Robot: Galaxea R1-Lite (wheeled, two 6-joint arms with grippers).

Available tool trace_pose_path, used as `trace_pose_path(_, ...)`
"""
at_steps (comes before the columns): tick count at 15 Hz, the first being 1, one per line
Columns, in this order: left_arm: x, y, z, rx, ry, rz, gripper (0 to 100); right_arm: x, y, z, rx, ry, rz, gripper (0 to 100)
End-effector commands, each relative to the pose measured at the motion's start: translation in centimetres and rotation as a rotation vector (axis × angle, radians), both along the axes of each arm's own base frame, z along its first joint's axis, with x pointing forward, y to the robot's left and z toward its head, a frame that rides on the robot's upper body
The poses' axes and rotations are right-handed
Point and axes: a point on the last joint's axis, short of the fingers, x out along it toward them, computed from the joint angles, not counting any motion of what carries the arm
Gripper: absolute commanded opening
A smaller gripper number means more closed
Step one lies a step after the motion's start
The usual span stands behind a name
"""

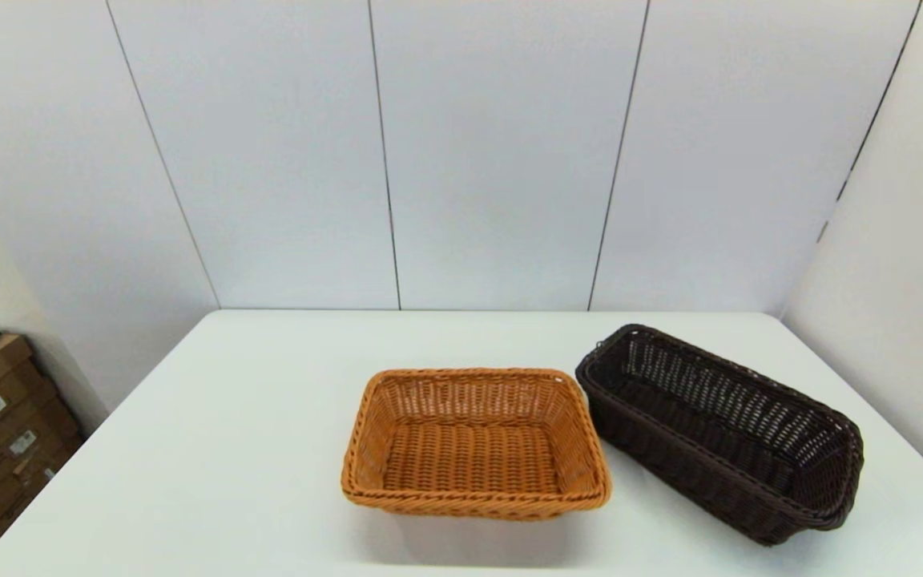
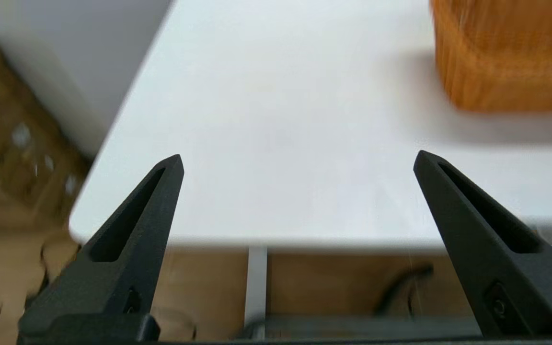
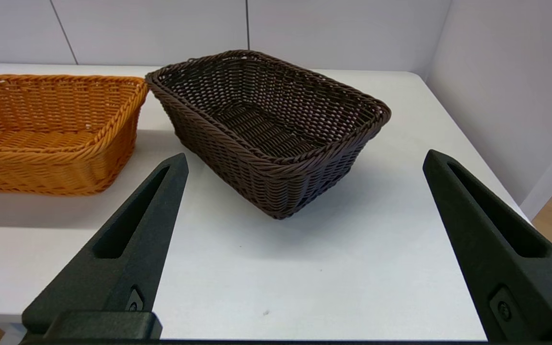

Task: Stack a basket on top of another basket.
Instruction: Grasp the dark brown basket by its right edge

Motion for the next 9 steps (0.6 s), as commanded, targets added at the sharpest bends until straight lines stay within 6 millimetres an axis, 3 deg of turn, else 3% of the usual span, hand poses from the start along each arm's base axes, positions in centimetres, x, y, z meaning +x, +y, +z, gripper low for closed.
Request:
trace_pose_path(1, 1.5, 0.0, -0.8, 0.033, -0.131, -0.001, 100, 0.0, 0.0, 0.0, -0.001, 0.000, 0.000, 100)
trace_pose_path(9, 3.0, -0.2, -2.6, 0.094, -0.220, -0.062, 100, 0.0, 0.0, 0.0, -0.001, 0.000, 0.000, 100)
